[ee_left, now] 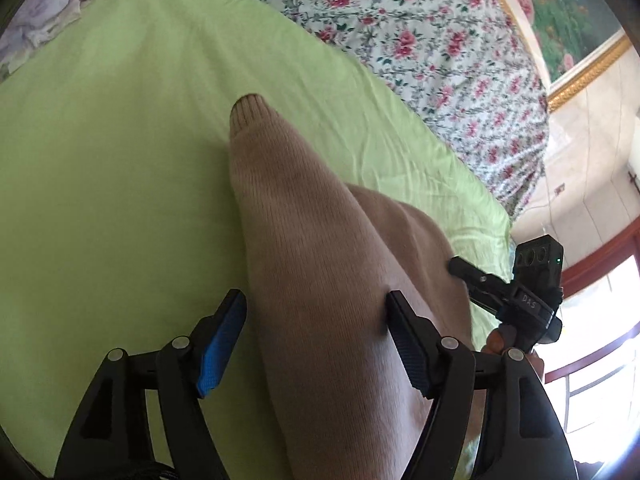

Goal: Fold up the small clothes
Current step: 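Fold the bundle over with the right gripper and release it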

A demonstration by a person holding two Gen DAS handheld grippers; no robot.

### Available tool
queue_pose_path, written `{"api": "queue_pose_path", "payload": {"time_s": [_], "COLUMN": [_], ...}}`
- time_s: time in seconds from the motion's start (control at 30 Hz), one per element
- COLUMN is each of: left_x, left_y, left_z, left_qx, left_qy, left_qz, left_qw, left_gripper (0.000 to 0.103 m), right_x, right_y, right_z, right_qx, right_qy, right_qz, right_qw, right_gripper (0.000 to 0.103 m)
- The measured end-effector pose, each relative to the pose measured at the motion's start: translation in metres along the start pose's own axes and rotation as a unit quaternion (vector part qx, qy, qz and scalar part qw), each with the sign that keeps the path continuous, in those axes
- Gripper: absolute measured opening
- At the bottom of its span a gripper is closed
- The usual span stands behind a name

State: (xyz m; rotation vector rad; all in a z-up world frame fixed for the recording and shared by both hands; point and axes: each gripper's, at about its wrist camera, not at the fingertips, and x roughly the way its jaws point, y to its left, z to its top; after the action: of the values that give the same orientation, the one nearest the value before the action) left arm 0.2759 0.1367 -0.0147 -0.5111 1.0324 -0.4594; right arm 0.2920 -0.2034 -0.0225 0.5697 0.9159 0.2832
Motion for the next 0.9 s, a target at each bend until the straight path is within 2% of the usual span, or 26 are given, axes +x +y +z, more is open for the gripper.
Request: {"api": "queue_pose_path", "payload": {"time_s": [0.03, 0.13, 0.23, 0.3, 0.4, 0.43, 0.5, 0.6, 0.73, 0.9], "left_x": [0.005, 0.015, 0.027, 0.038, 0.035, 0.029, 0.016, -0.02, -0.067, -0.095], "left_y": [-0.001, -0.011, -0.018, -0.019, -0.017, -0.021, -0.031, -0.044, -0.06, -0.066], "left_z": [0.005, 0.016, 0.022, 0.026, 0.027, 0.025, 0.018, -0.008, -0.073, -0.147], "left_qx": [0.0, 0.017, 0.041, 0.051, 0.042, 0.047, 0.063, 0.077, 0.105, 0.113], "left_qy": [-0.002, -0.009, -0.011, -0.011, -0.009, -0.011, -0.019, -0.037, -0.049, -0.046], "left_qz": [0.006, 0.037, 0.09, 0.124, 0.129, 0.133, 0.14, 0.131, 0.116, 0.121], "left_qw": [1.0, 0.9991, 0.9951, 0.991, 0.9907, 0.99, 0.988, 0.9877, 0.9864, 0.9852], "left_gripper": [0.064, 0.053, 0.041, 0.039, 0.039, 0.039, 0.037, 0.039, 0.04, 0.043], "right_x": [0.001, -0.02, -0.012, -0.001, -0.005, -0.012, -0.028, -0.052, -0.091, -0.11], "right_y": [0.002, 0.009, 0.002, -0.006, -0.007, -0.006, 0.0, 0.011, 0.02, 0.021], "right_z": [0.003, 0.002, -0.004, -0.008, -0.009, -0.01, -0.014, -0.031, -0.081, -0.133], "right_qx": [0.002, -0.018, -0.028, -0.023, -0.02, -0.016, -0.017, -0.03, -0.036, -0.035], "right_qy": [-0.007, -0.052, -0.036, -0.02, -0.023, -0.026, -0.031, -0.034, -0.037, -0.025], "right_qz": [-0.002, -0.001, -0.042, -0.052, -0.057, -0.06, -0.06, -0.047, -0.021, -0.004], "right_qw": [1.0, 0.998, 0.998, 0.998, 0.998, 0.998, 0.998, 0.998, 0.998, 0.999], "right_gripper": [0.012, 0.01, 0.01, 0.01, 0.013, 0.019, 0.021, 0.023, 0.037, 0.037]}}
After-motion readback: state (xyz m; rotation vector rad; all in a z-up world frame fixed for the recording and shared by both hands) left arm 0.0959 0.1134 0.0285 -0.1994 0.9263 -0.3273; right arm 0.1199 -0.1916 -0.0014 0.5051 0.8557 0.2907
